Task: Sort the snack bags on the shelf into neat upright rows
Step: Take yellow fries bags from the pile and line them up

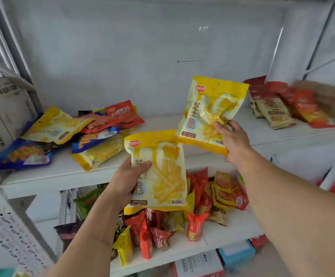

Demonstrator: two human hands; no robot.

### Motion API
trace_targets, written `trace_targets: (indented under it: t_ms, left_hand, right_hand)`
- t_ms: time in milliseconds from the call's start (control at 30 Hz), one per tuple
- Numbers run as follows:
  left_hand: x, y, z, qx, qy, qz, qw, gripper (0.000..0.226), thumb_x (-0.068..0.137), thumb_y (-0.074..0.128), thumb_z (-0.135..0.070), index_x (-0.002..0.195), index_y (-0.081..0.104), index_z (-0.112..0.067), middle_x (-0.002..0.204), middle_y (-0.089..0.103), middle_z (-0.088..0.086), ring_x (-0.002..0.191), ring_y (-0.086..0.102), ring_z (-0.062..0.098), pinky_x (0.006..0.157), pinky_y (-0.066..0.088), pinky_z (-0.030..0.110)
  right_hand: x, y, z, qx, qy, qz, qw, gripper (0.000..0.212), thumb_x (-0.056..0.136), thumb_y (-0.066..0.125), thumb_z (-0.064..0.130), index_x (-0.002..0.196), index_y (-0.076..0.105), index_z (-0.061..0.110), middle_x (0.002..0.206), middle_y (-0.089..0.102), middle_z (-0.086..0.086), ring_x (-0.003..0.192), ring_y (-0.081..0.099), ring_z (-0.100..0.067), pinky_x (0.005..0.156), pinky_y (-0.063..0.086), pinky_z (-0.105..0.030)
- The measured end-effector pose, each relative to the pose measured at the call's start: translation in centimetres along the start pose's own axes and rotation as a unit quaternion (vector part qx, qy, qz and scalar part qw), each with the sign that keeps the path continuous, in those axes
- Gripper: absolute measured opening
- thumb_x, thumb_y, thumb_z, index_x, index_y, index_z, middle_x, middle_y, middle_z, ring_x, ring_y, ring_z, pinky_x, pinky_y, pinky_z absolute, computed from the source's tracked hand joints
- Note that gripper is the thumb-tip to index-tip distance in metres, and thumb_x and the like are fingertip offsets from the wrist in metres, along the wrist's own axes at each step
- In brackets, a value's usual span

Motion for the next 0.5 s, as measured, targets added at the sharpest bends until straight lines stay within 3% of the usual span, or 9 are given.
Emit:
trace_targets:
  t_ms: [100, 200, 267, 367, 500]
  left_hand:
    - [3.2, 4.9, 0.6, -0.01, 0.017, -0.009, 1.0, 0.028, 0.097, 0.062, -0.01, 0.124, 0.061, -0.006, 0.113, 0.074, 0.021, 0.101, 0.072, 0.043, 0.087, 0.056, 0.061]
    - [6.4, 9.2, 0.8, -0.02, 0.033, -0.037, 0.999, 0.027, 0.096, 0.064, -0.01, 0.123, 0.062, -0.005, 0.111, 0.074, 0.02, 0.098, 0.073, 0.04, 0.082, 0.059, 0.055]
    - [8.3, 11.5, 0.8, -0.041, 0.038, -0.057, 0.997, 0.028, 0.095, 0.066, -0.011, 0.122, 0.063, -0.007, 0.11, 0.075, 0.02, 0.097, 0.073, 0.041, 0.082, 0.059, 0.057]
    - [11.0, 14.8, 0.6, -0.058, 0.046, -0.066, 0.995, 0.028, 0.094, 0.066, -0.013, 0.122, 0.064, -0.008, 0.11, 0.075, 0.02, 0.099, 0.073, 0.041, 0.086, 0.056, 0.061]
    - [14.4, 19.3, 0.7, -0.053, 0.043, -0.054, 0.996, 0.026, 0.093, 0.066, -0.014, 0.118, 0.067, -0.006, 0.11, 0.074, 0.022, 0.098, 0.073, 0.042, 0.089, 0.055, 0.06]
  right_hand:
    - [4.4, -4.6, 0.0, 0.013, -0.005, -0.01, 1.0, 0.037, 0.074, 0.08, 0.049, 0.104, 0.067, 0.032, 0.107, 0.074, 0.005, 0.098, 0.071, -0.023, 0.09, 0.055, -0.053]
    - [8.8, -8.8, -0.6, 0.011, 0.011, -0.019, 1.0, 0.036, 0.077, 0.08, 0.046, 0.104, 0.066, 0.026, 0.106, 0.074, 0.001, 0.096, 0.071, -0.023, 0.09, 0.056, -0.051]
    - [11.6, -10.9, -0.6, -0.012, 0.014, -0.01, 1.0, 0.031, 0.082, 0.076, 0.044, 0.104, 0.068, 0.024, 0.105, 0.074, 0.001, 0.096, 0.07, -0.021, 0.091, 0.055, -0.047]
    - [15.4, -12.8, -0.3, -0.036, 0.008, -0.002, 0.999, 0.046, 0.088, 0.071, 0.04, 0.126, 0.061, 0.016, 0.116, 0.065, 0.003, 0.098, 0.06, -0.016, 0.084, 0.044, -0.033]
    - [19.9, -13.6, -0.9, -0.064, -0.006, 0.025, 0.998, 0.052, 0.089, 0.071, 0.035, 0.133, 0.056, 0.013, 0.119, 0.059, 0.002, 0.104, 0.056, -0.016, 0.081, 0.038, -0.03]
Point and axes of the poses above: each hand's wrist, its own x-axis towards the middle knuckle, its own y-axis out of the palm, z = x × y, the point moved 9 cm from there along x, towards the middle knuckle
